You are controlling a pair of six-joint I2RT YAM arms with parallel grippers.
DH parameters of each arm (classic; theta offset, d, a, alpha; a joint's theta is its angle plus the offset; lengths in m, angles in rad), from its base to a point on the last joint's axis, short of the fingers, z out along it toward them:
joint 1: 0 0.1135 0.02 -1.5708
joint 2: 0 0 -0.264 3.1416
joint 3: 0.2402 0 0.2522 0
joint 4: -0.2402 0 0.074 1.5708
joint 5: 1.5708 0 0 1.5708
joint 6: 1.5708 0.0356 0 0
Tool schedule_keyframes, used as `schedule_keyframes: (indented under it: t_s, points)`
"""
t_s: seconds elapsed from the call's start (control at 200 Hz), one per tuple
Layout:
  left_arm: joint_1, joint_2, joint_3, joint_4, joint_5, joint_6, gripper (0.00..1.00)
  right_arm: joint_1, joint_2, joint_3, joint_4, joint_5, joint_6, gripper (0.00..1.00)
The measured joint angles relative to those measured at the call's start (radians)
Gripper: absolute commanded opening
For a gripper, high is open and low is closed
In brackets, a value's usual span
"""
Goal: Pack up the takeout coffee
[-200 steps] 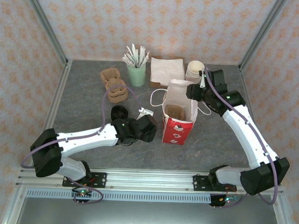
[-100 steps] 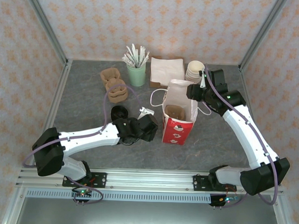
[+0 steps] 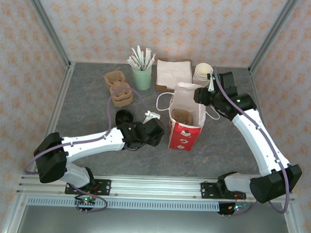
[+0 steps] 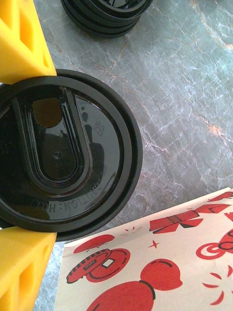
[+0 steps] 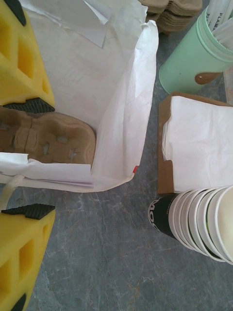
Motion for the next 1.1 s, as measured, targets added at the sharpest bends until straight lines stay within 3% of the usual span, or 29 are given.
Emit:
schedule_keyframes:
  t_s: [0.27,0.906,1.011,1.101]
  points:
    - [0.000,-0.078,0.032,-0.077,-0.008,0.000,0.69,0.000,-0.034,-0.001,-0.010,-0.003,0.062,0.52]
    - [-0.001,-0.217,0.479,-0.420,-0.097,0.019,0.68,0.000,-0.061,-0.040,-0.037,-0.002,0.089,0.51]
    - [-0.001,-0.216,0.551,-0.459,-0.099,0.035,0.68,0.000,-0.045,-0.040,-0.036,-0.009,0.090,0.46]
    - [-0.001,-0.216,0.600,-0.484,-0.105,0.042,0.68,0.000,-0.021,-0.042,-0.034,-0.029,0.117,0.32]
